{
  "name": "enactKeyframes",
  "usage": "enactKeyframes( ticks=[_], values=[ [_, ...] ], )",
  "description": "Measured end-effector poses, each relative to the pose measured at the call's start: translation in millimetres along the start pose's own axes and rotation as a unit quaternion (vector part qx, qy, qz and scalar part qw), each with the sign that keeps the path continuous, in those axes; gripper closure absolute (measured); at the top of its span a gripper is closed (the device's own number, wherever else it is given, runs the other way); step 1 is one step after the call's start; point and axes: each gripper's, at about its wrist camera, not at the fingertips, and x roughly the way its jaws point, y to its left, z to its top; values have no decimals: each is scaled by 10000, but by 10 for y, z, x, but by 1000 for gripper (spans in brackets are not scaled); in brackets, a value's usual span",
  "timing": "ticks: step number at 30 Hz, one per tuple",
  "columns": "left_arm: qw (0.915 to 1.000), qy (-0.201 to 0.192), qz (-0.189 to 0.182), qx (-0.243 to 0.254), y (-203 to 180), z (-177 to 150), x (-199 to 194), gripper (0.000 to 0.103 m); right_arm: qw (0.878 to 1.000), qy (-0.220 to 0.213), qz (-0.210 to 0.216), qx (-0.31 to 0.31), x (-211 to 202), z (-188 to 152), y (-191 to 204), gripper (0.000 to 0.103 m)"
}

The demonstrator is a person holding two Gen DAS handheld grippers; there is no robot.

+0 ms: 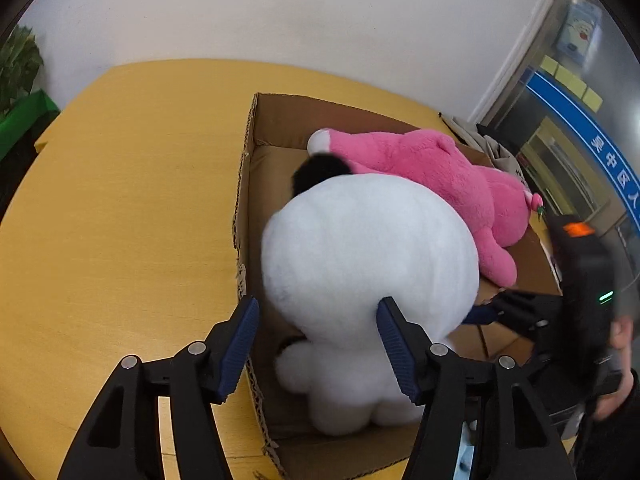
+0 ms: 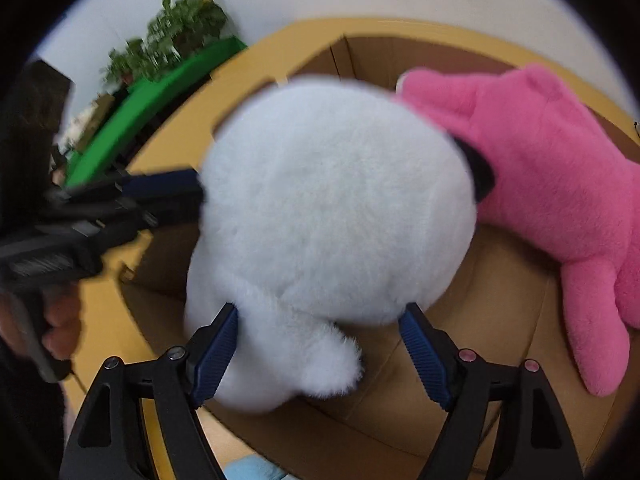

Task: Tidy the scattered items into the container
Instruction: 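Lower the white panda into the box beside the pink bear, open both grippers, then withdraw both grippers from the box toward the blue plush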

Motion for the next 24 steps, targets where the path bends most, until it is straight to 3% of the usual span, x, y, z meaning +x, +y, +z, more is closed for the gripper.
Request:
enactKeyframes(
  ticks=[2, 5, 8, 12, 16, 18, 19, 21, 23, 24],
  values=[
    [10000, -36, 86, 28, -35, -41, -56, 38, 9996, 120, 236, 68, 82, -40, 15, 28],
    [9999, -78, 21, 149, -116, -111, -122, 38, 9983, -166, 557, 33, -99, -52, 44, 28],
    [9993, -198, -80, 318, -202, -172, -206, 32, 9971, -550, 509, -115, -426, -88, 8, 26],
    [9988, -246, -216, 365, -256, -234, -280, 29, 9910, -1150, 242, 645, -798, -9, -520, 26],
    [9988, -205, -276, 350, -284, -308, -318, 25, 9862, -888, -438, 1325, -545, 115, -1014, 29],
    [9984, -148, -251, 489, -352, -352, -307, 24, 9886, -515, -763, 1190, -237, 186, -1024, 37],
    [9982, -128, -226, 547, -384, -368, -298, 24, 9907, -369, -747, 1080, -96, 204, -962, 38],
    [9980, -40, -214, 591, -432, -400, -248, 24, 9944, -221, -591, 848, 64, 218, -771, 63],
    [9980, 71, -188, 596, -453, -440, -179, 24, 9959, -455, -522, 578, -24, 198, -608, 63],
    [9979, 124, -163, 612, -460, -466, -147, 24, 9957, -517, -576, 514, -109, 152, -557, 58]
  ],
)
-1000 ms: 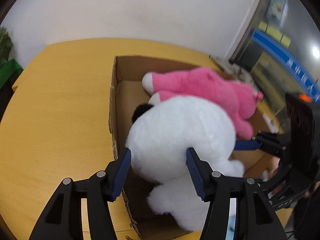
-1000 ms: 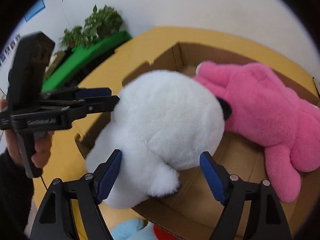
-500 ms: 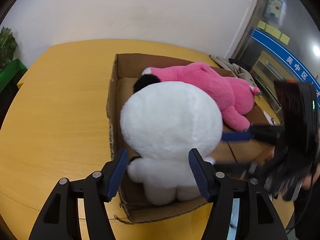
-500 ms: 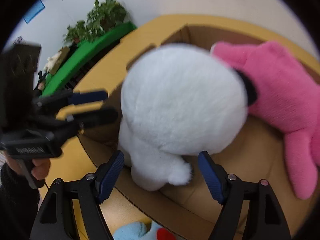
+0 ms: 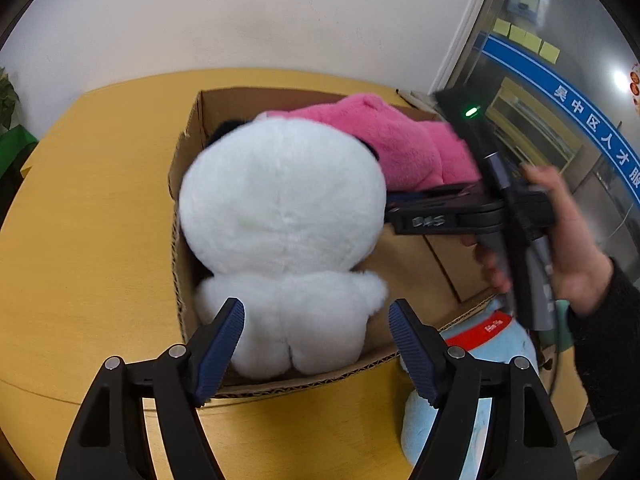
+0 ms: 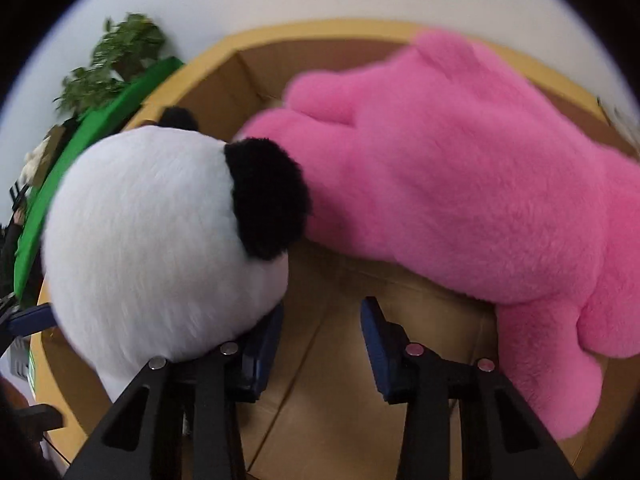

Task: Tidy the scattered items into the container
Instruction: 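Withdraw both grippers from the box toward the blue plush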

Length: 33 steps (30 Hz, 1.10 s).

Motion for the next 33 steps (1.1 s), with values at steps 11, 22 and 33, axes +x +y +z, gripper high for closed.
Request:
enactKeyframes(
  ticks=[11, 22, 33],
  values=[
    [9998, -62, 171, 125, -55, -111, 25, 24, 9930, 84, -1176, 90, -879, -875, -651, 24],
    [9988, 59, 477, -17, -123, -271, -70, 24, 9944, -124, -929, 481, -942, -1302, -716, 24],
    [9849, -1448, 839, -451, -771, -446, -909, 0, 9729, -2004, -868, 758, -1875, -1531, -382, 0]
  ],
)
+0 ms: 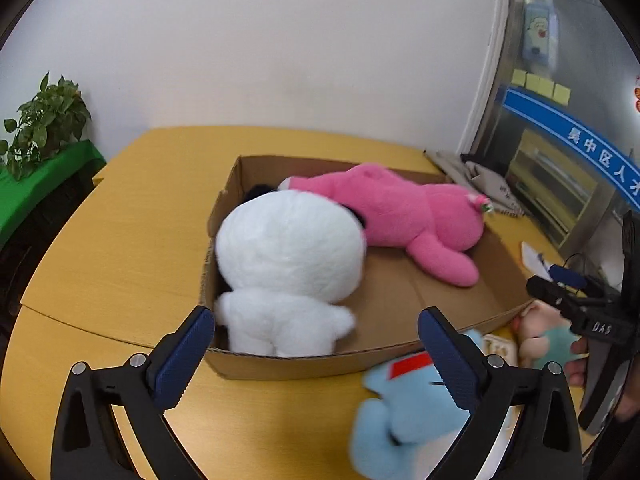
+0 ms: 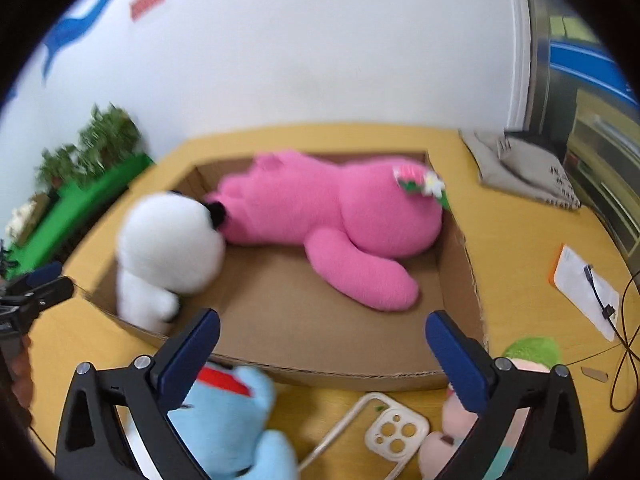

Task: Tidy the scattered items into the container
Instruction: 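Withdraw both grippers from the box toward the blue plush, then close both grippers on the blue plush with red headband and lift it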

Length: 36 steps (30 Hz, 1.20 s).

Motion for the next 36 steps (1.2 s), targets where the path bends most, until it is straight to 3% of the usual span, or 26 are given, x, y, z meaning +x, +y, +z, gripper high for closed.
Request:
enactKeyframes(
  ticks=[3, 9, 20, 23, 29, 32, 36],
  values=[
    [9999, -102, 49, 28, -186, -34, -77, 0, 9996, -125, -244, -14, -125, -8, -44, 0],
    [9999, 71, -29, 94, -356, -122, -54, 0, 9974, -234, -654, -178, -376, -174, -63, 0],
    [9980, 377, -496, -58, -371, -274, -10, 0, 9989, -87, -437, -113, -444, -315, -105, 0],
    [9966, 504, -644, -100, -329, -332, 34, 0, 9998, 38, -193, 12, -431, -349, -119, 0],
    [9915, 947, -853, -265, -125, -600, 156, 0, 9946, 515, 835, 323, -437, -636, -106, 0],
    [9856, 1254, -1030, -479, -6, -772, 269, 1, 9847, 1000, 1365, 405, -304, -935, -4, 0],
    [9723, 1580, -1593, -655, -2, -949, 424, 3, 9746, 1438, 1640, 518, -108, -1211, 116, 0]
  ],
)
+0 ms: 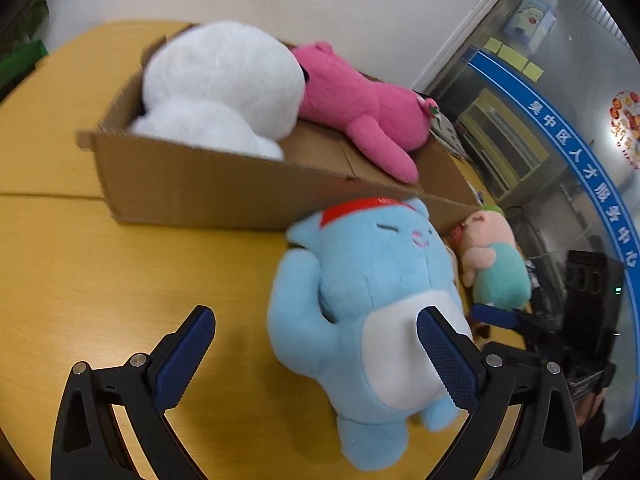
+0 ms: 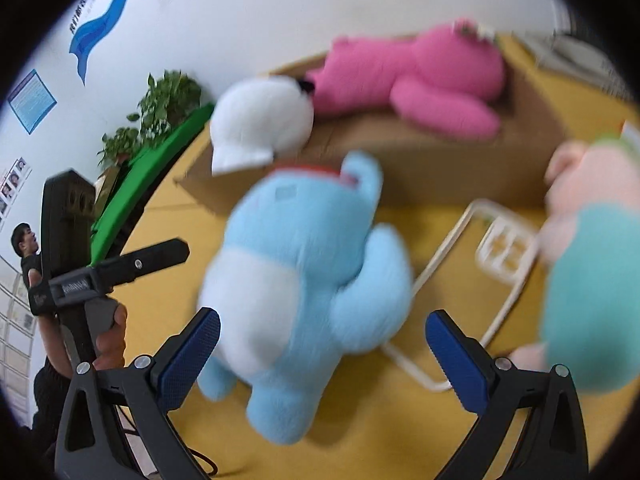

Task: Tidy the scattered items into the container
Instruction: 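Close both grippers on the blue plush with red headband and lift it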

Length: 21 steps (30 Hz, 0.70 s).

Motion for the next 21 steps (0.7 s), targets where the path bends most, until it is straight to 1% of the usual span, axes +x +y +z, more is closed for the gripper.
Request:
enactKeyframes(
  ticks=[1, 2, 3, 5, 7, 9, 12, 13, 14, 15, 16, 17, 19, 21],
  values=[
    [10000, 74, -53, 20, -3, -10, 50, 6, 10000, 27, 77, 31, 40, -15, 4, 0],
    [9998, 142, -118, 32, -4, -18, 99, 6, 9999, 39, 141, 56, 71, -15, 10, 0],
    [9995, 176, -264, 11, 5, -22, 128, 7, 9998, 31, 163, 56, 88, -5, 21, 1],
    [9983, 223, -532, -72, 39, -14, 131, 14, 9999, -38, 146, 39, 79, 29, 38, 2],
    [9976, 190, -635, -173, 113, -14, 89, 14, 9997, -167, 144, 141, 15, 78, 3, 2],
    [9972, 143, -645, -364, 225, -21, 49, 15, 9992, -284, -13, 282, -72, 132, -91, 2],
    [9949, 161, -689, -722, 393, -25, 72, 16, 9984, -233, -369, 361, -95, 176, -223, 2],
    [9951, 213, -607, -753, 414, -25, 106, 23, 9979, -175, -471, 399, -71, 173, -255, 2],
    [9958, 316, -455, -730, 413, -32, 160, 37, 9976, -127, -550, 412, -41, 170, -271, 6],
    [9963, 426, -317, -677, 403, -43, 217, 46, 9972, -89, -629, 399, -3, 167, -270, 14],
    [9964, 495, -286, -618, 392, -53, 256, 55, 9969, -46, -681, 391, 48, 165, -267, 18],
    [9966, 523, -294, -566, 367, -61, 280, 62, 9970, -4, -643, 428, 96, 161, -271, 24],
    [9971, 551, -222, -476, 320, -63, 295, 67, 9973, 60, -437, 594, 180, 162, -309, 24],
    [9975, 587, -120, -387, 279, -61, 302, 70, 9973, 108, -369, 628, 243, 180, -319, 25]
  ],
)
